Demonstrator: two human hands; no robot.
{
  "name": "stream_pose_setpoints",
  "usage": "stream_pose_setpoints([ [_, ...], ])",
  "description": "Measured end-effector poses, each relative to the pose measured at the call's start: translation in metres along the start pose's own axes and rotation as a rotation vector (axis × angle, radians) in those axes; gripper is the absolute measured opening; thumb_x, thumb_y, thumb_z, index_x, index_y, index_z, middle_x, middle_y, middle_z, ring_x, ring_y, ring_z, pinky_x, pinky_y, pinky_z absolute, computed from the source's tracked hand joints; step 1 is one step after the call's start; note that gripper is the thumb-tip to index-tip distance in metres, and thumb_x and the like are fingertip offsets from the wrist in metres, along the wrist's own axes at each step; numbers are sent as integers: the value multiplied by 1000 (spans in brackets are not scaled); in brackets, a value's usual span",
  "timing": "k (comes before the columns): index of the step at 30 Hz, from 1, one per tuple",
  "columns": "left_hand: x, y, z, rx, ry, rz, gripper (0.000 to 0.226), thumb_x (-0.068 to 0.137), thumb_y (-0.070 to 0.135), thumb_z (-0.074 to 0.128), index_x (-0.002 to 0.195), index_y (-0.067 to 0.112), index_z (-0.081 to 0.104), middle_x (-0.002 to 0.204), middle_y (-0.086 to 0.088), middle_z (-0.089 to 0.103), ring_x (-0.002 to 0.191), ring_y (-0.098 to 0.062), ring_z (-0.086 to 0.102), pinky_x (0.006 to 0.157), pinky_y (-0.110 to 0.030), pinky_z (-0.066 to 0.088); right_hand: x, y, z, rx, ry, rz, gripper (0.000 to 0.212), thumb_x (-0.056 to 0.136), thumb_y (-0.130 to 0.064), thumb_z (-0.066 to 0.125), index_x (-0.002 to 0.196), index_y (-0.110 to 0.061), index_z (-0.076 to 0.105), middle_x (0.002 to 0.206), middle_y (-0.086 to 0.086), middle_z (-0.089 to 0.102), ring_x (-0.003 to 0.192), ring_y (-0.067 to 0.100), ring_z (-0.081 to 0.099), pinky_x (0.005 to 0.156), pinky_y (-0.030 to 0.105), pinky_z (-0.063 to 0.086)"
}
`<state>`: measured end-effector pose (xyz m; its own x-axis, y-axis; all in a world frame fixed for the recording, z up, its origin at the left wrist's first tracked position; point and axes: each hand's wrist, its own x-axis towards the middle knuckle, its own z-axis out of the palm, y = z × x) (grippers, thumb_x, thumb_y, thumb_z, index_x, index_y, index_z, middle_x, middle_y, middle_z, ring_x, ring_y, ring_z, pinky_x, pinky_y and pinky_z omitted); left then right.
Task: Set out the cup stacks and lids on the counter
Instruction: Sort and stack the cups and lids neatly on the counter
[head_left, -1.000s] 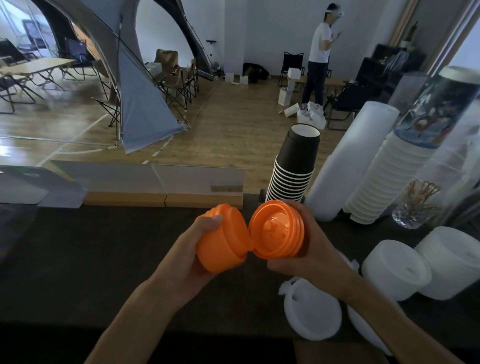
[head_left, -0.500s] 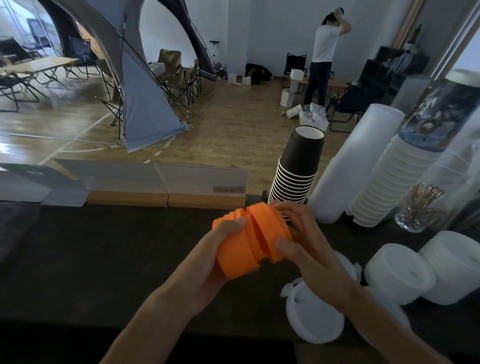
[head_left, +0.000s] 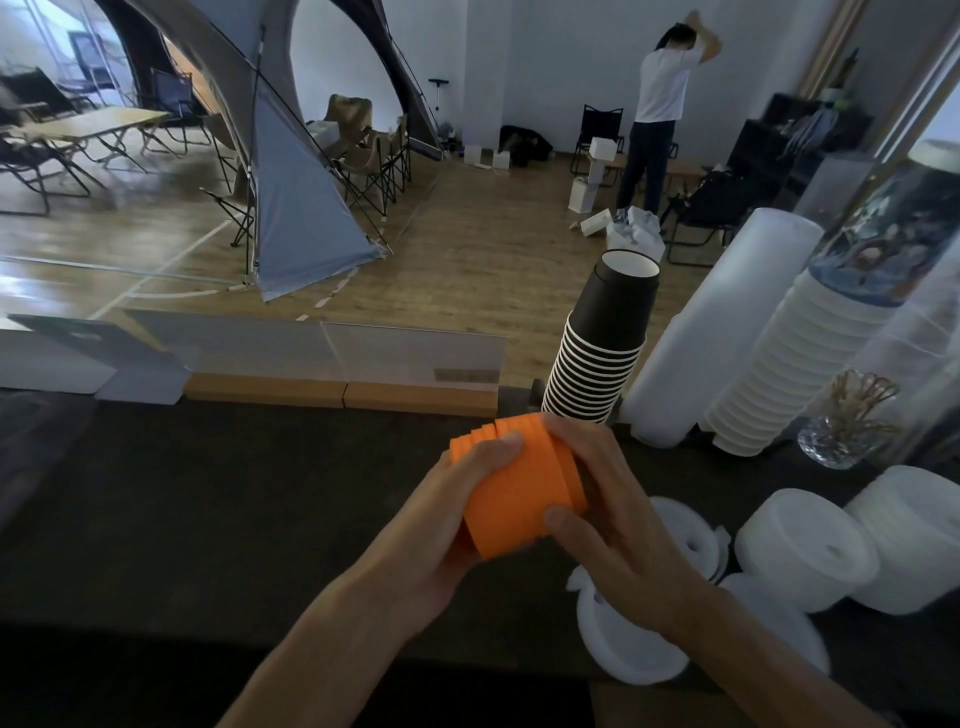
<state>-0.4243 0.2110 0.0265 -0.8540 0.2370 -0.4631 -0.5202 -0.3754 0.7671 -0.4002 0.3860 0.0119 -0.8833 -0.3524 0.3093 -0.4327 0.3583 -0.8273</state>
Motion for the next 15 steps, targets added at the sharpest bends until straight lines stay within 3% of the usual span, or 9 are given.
stream_pose_setpoints([
  [2,-5,-6,-7,-4,-66,-21,66,53,43,86,109,37,52,117,-12,60,103,-38,64,80,-55,57,-2,2,0,-43,-4,-10,59,87,-74,45,139,-61,20,143,-27,24,127,-3,40,87,17,49],
  [6,-8,-2,-2,50,-88,-6,73,47,48,83,112,35,52,112,-7,62,96,-30,67,63,-40,58,-6,4,2,-20,-18,4,63,84,-78,46,138,-61,18,143,-28,24,126,-5,41,84,15,52],
  [8,-13,-1,-4,117,-148,-10,83,48,53,86,121,36,50,119,-6,62,104,-29,66,75,-42,58,-5,3,1,27,-32,14,68,80,-77,54,136,-60,19,142,-31,25,126,-4,44,85,18,55],
  [10,-25,1,-5,188,-221,51,73,54,56,86,115,43,49,125,-2,59,111,-26,62,91,-45,54,-2,0,0,66,-32,54,77,72,-71,68,133,-64,22,141,-36,26,124,-6,45,85,24,58],
  [12,-28,3,-5,239,-249,84,70,53,58,85,113,47,49,125,2,58,113,-23,61,94,-45,52,1,-4,-4,59,-52,71,81,67,-59,75,130,-66,25,138,-39,30,123,-6,46,85,28,59],
  [15,-29,4,-7,282,-259,140,61,60,56,79,112,49,48,123,6,57,112,-20,60,95,-45,51,4,-8,-11,66,-90,56,77,67,-50,77,128,-65,32,132,-38,36,122,-4,49,80,19,57],
])
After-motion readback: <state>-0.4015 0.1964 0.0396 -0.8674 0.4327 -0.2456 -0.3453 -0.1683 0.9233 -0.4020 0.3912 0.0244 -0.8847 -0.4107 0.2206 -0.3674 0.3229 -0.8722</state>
